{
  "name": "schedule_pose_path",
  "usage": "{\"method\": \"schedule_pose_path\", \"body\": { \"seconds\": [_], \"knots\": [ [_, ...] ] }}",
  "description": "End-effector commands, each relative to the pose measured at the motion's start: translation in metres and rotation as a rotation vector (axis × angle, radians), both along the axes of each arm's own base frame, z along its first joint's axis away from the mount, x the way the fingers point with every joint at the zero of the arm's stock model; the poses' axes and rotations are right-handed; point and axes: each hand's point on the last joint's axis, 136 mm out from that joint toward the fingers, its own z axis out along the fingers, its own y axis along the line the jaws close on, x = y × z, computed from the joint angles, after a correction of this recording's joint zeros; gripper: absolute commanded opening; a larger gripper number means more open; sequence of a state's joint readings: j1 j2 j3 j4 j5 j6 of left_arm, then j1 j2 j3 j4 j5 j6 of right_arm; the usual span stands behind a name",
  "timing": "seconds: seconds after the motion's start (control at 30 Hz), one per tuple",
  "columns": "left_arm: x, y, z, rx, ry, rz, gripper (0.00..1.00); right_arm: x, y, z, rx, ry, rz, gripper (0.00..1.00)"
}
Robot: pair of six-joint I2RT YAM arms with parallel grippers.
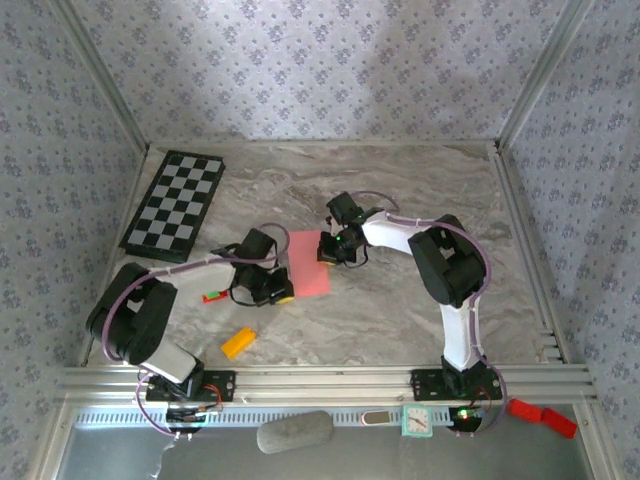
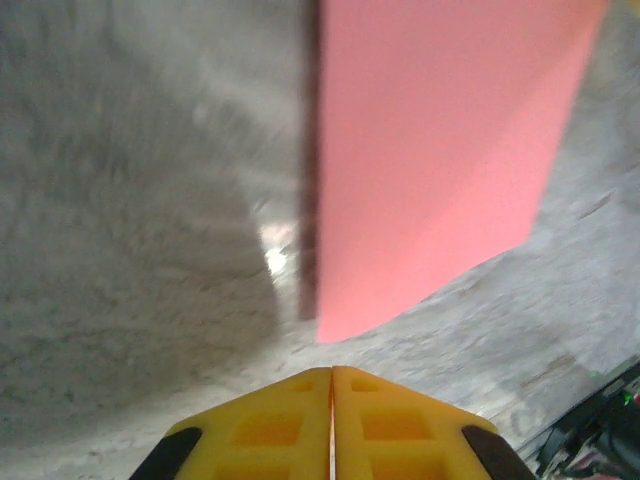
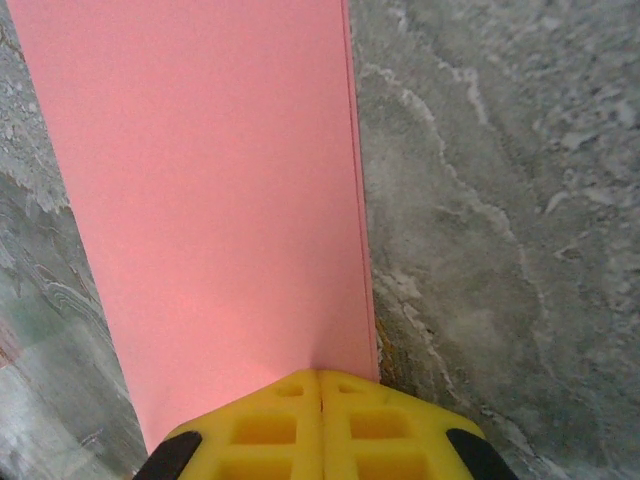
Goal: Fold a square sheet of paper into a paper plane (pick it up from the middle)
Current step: First fold the square sheet of paper in half at the center of the table.
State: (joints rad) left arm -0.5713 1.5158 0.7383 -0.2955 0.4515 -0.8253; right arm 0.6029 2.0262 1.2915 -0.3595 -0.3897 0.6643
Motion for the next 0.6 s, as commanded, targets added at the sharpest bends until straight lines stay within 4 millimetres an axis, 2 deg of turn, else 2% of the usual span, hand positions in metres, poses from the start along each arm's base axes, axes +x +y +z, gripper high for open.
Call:
{"method": "schedule_pose_path", "body": {
  "seconds": [0.0, 0.13, 0.2, 0.27, 0.4, 0.43, 0.57],
  "knots": [
    [0.032, 0.003, 0.028, 0.001, -0.107, 0.083, 0.1, -0.032, -0.043, -0.043, -0.209, 0.134, -0.024, 0.08],
    [0.051, -0.002, 0.039, -0.051, -0.148, 0.137, 0.13, -0.009, -0.01, 0.013, -0.022, 0.043, -0.023, 0.16],
    [0.058, -0.007, 0.04, -0.074, -0.152, 0.143, 0.14, -0.003, -0.003, 0.036, 0.038, 0.004, -0.027, 0.24],
    [0.062, -0.014, 0.041, -0.106, -0.144, 0.14, 0.15, -0.002, -0.003, 0.049, 0.062, -0.018, -0.035, 0.28],
    [0.07, -0.026, 0.035, -0.141, -0.124, 0.134, 0.15, -0.007, -0.019, 0.055, 0.07, -0.039, -0.081, 0.35],
    [0.07, -0.026, 0.033, -0.137, -0.118, 0.135, 0.15, -0.014, -0.026, 0.047, 0.061, -0.021, -0.093, 0.37],
    [0.072, -0.028, 0.021, -0.126, -0.092, 0.138, 0.15, -0.028, -0.04, 0.041, 0.08, -0.003, -0.122, 0.43]
  ]
}}
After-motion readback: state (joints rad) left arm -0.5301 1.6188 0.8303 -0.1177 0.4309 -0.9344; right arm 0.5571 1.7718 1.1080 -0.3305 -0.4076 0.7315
